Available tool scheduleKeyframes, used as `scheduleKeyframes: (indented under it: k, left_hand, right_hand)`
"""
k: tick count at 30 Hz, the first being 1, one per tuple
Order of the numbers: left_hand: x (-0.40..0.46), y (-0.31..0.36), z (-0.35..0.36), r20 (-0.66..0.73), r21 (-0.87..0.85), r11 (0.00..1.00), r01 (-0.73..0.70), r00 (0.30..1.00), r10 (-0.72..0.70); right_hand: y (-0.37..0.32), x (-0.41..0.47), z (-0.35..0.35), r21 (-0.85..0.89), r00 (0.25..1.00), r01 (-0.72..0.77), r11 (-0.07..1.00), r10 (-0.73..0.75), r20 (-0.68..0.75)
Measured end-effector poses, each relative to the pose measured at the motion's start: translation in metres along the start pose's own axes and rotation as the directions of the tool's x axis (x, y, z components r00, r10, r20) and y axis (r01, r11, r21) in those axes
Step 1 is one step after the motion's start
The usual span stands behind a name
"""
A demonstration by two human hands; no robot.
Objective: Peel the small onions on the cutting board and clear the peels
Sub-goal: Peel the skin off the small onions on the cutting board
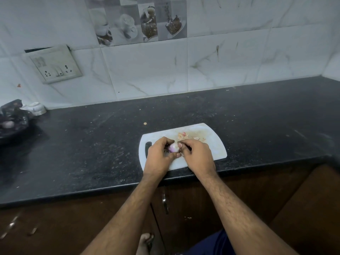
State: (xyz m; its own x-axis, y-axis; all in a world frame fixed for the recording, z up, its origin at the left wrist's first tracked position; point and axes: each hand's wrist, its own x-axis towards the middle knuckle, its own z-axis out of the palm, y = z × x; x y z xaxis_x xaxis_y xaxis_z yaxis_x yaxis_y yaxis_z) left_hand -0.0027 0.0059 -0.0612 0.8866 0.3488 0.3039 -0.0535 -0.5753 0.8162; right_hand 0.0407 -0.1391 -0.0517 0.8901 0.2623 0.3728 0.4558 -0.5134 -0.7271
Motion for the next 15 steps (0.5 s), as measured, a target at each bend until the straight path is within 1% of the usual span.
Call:
scheduleKeyframes:
  k: [7, 11, 15]
  left_hand:
    - [0.0007, -0.0008, -0.0018, 0.017, -0.067, 0.997, -0.037, 0.999, 0.038]
    - [-0.0007, 0.0007, -0.0026, 0.02, -0.061, 0.997, -0.05, 0.998, 0.051]
    - [0.0001, -0.0006, -0.0014, 0.024, -0.044, 0.998, -0.052, 0.998, 0.053]
  right_hand:
    - [-0.0026, -0.0027, 0.0015, -0.073, 1.0, 0.028, 0.997, -0.028, -0.008]
    - [-0.0063, -0.0052, 0.0006, -0.011, 0.998, -0.057, 0.998, 0.056, -0.026]
    - [-0.0062, -0.0008, -0.0002, -0.029, 0.992, -0.124, 0.992, 0.123, -0.042]
